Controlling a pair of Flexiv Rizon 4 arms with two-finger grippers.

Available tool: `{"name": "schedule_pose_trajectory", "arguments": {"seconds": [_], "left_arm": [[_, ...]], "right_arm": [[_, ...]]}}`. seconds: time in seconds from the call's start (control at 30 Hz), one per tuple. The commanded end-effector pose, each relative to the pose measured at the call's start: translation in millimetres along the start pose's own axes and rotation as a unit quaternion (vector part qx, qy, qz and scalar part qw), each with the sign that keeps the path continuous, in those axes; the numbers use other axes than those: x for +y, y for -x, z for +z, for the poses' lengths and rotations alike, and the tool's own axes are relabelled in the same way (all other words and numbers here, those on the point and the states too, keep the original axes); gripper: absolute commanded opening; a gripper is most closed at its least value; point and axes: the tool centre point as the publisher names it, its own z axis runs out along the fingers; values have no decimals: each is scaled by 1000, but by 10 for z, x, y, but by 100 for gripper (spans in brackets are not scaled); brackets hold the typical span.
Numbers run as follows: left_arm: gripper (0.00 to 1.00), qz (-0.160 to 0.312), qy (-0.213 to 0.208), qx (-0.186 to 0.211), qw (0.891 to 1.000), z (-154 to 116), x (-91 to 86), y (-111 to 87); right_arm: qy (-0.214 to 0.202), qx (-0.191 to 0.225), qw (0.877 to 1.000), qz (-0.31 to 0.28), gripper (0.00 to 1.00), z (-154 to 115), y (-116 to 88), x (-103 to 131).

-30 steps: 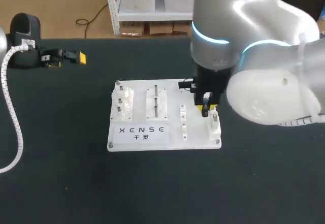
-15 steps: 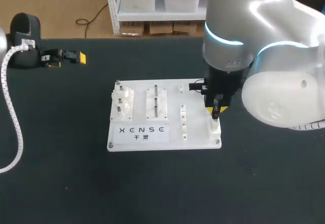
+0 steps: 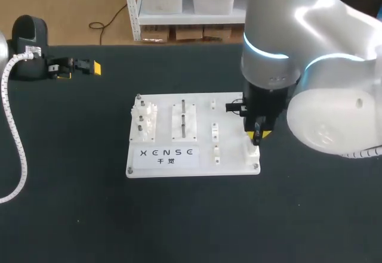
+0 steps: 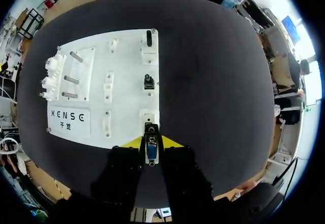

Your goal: Insert the USB connector, Ethernet cable, and multi-pin plug into their matching sockets one by one.

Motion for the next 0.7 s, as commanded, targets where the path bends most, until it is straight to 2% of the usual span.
{"name": "schedule_pose_trajectory", "arguments": {"seconds": [0.03,0.7], "left_arm": [[100,0,0,0,1000,0,0,0],[100,0,0,0,1000,0,0,0]], "right_arm": [[0,-2,1000,1,0,27,-4,-5],[1,-1,1000,-1,0,57,43,63]]}}
